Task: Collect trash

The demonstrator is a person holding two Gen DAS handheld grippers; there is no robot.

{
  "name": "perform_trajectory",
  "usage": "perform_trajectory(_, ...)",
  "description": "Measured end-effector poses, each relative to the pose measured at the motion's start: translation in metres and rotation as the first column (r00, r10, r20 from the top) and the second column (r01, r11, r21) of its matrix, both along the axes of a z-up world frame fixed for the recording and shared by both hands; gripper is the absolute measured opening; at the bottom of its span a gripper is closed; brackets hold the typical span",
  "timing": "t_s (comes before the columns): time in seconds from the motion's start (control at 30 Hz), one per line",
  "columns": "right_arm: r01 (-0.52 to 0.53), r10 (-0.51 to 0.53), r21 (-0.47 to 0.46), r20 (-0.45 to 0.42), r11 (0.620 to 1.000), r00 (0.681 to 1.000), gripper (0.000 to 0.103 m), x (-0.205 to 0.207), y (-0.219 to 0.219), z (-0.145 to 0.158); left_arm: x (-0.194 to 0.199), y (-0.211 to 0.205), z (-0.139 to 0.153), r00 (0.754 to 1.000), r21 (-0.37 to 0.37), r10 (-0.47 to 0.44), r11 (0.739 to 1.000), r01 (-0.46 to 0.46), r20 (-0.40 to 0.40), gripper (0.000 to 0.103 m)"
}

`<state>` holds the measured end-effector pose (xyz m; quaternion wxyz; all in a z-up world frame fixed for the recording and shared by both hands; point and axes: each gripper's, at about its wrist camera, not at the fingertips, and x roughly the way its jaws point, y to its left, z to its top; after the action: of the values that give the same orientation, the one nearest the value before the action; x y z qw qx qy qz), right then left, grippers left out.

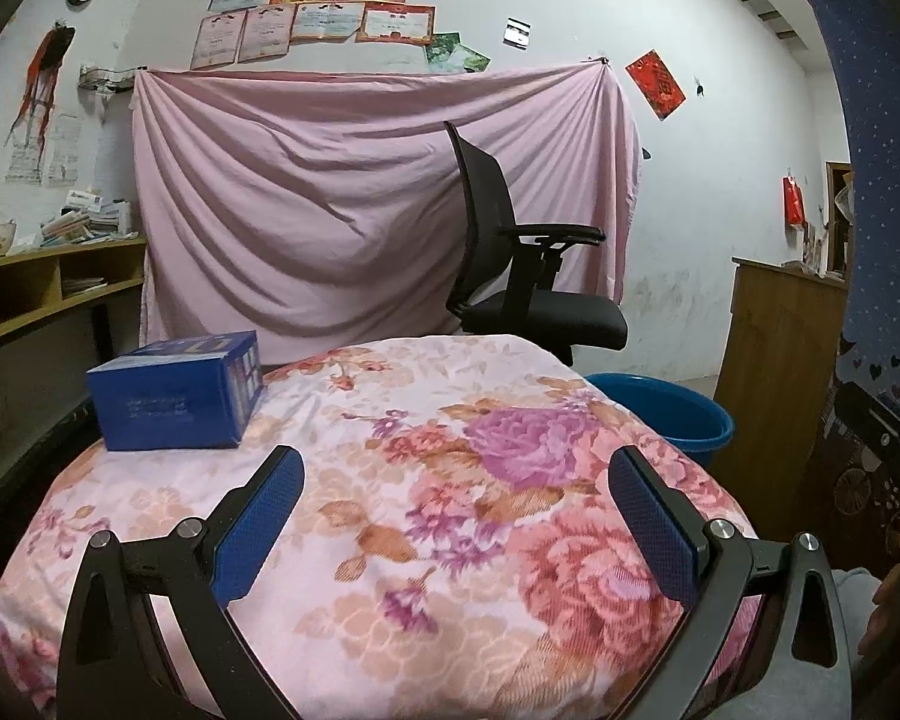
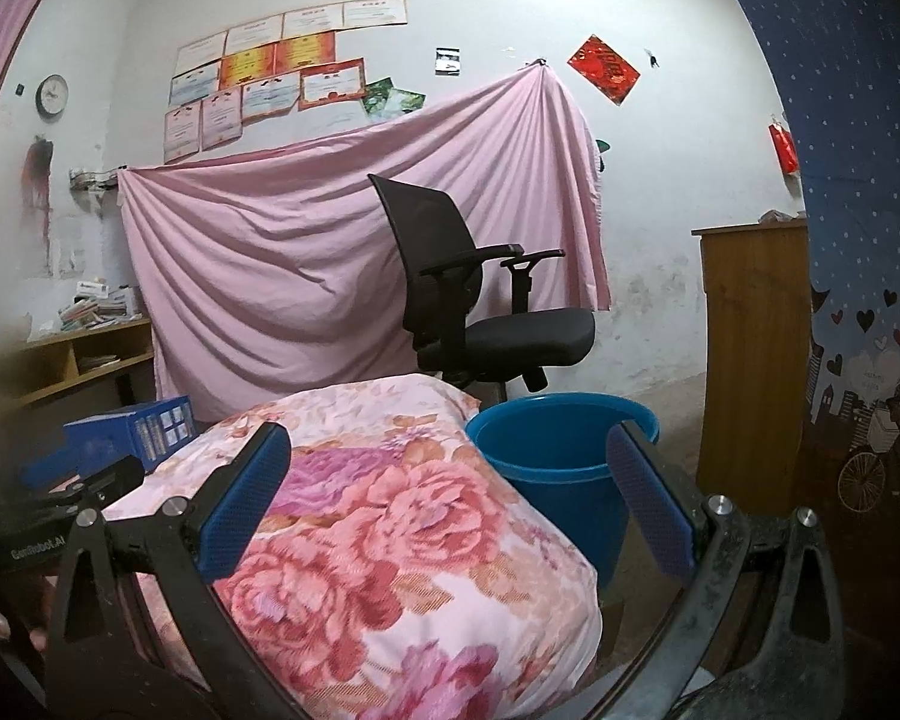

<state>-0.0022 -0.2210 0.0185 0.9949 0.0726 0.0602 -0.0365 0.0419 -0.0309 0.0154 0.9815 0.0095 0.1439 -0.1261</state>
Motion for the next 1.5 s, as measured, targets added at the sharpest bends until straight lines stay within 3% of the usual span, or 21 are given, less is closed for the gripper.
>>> perform_trajectory(0.43, -0.001, 0.001, -0.016, -0.022, 1.000, 1.000, 0.103, -0.008, 0.014, -0.007, -0.019, 0.012, -0.003, 1.000, -0.005, 0.006, 1.000, -0.006, 0.004, 0.100)
perform_trajectory(1.5, -0.010, 0.009, -0.025, -0.045, 1.000, 0.999, 0.103, -0.006, 0.015, -0.008, -0.020, 0.013, -0.004, 1.000, -0.004, 0.006, 1.000, -0.006, 0.004, 0.100)
